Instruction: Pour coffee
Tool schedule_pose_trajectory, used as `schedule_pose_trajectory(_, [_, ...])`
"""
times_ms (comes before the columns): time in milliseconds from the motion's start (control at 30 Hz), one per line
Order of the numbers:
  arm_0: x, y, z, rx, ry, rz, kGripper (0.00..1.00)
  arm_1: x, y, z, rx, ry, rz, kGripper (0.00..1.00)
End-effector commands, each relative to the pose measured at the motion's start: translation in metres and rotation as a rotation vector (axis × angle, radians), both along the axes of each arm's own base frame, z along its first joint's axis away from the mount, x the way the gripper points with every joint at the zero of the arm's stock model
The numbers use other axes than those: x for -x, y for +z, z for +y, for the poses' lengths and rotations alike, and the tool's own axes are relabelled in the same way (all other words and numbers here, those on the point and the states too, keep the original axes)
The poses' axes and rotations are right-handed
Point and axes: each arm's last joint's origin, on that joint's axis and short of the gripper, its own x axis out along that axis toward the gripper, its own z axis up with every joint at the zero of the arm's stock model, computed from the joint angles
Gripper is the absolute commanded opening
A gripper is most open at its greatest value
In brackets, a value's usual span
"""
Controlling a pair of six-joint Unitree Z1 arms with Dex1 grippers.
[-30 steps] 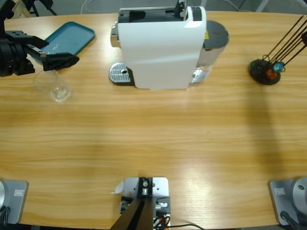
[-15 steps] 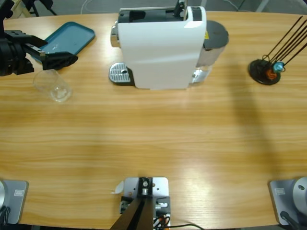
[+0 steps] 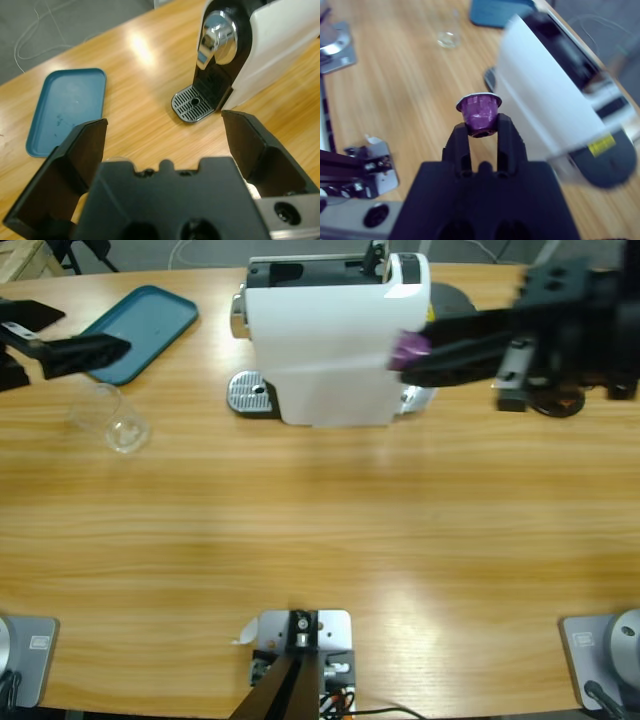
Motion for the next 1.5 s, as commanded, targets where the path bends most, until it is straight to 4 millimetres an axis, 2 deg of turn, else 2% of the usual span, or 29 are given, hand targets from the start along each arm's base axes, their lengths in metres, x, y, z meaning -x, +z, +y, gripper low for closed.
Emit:
schedule_pose_trajectory(33, [0.021,-0.008,0.021,0.015,-0.007,0.009,0.999,-0.051,-0.009,0.093,0.113,0.133,-0.001,0.000])
schedule_pose_trajectory(133, [0.024,-0.009,0.025,0.018,-0.004,0.005,1.000,-0.076,-0.005,0.115,0.123,0.134,-0.044,0.000])
schedule_pose_trajectory(267, [0.024,-0.010,0.025,0.015,0.001,0.004,1.000,-0.106,-0.001,0.121,0.171,0.061,-0.096,0.000])
schedule_pose_trajectory(367, [0.022,-0.012,0.023,0.008,0.001,0.010,1.000,-0.118,-0.005,0.123,0.221,0.018,-0.125,0.000])
schedule_pose_trajectory(700, [0.023,-0.020,0.025,-0.013,0.004,0.027,1.000,-0.121,-0.005,0.120,0.314,-0.013,-0.178,0.000])
schedule_pose_trajectory(967, [0.029,-0.021,0.031,-0.002,0.006,0.018,1.000,-0.126,-0.020,0.124,0.362,-0.009,-0.180,0.000])
schedule_pose_trajectory(1267, [0.029,-0.023,0.032,0.003,0.012,0.026,1.000,-0.130,-0.019,0.120,0.373,-0.057,-0.187,0.000])
schedule_pose_trajectory(1500, [0.029,-0.026,0.031,-0.003,0.015,0.038,1.000,-0.133,-0.032,0.122,0.386,-0.057,-0.153,0.000])
